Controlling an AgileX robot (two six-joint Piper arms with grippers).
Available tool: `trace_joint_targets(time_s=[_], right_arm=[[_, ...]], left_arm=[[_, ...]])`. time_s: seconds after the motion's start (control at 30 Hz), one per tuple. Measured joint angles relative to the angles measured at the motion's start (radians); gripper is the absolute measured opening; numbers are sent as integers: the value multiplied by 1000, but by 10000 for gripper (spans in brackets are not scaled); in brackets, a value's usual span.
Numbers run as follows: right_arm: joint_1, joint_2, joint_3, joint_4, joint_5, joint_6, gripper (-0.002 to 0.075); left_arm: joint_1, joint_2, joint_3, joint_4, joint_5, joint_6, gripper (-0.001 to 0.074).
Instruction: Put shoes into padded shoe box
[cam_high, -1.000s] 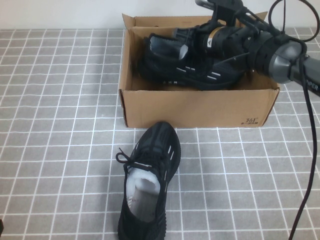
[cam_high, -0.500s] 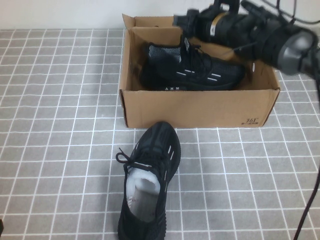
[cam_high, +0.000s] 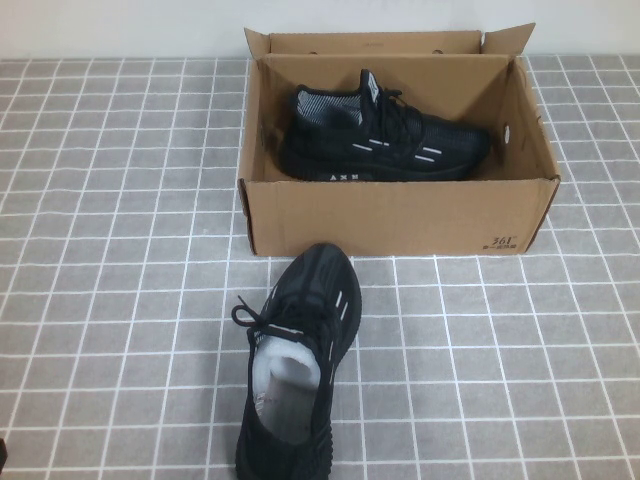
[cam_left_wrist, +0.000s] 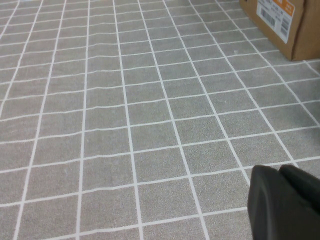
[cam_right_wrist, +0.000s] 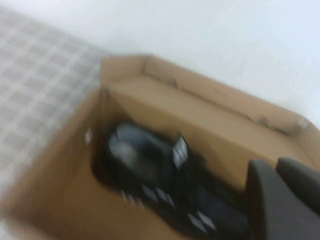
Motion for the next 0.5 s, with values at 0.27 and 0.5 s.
trace_joint_targets(time_s=[0.27,0.5], right_arm=[[0,-266,156,81,99,-66,-6],[-2,-483,510,96,-24,-34,-6]], left_arm=[[0,0,0,0,0,0,-5],[0,0,0,0,0,0,-4]])
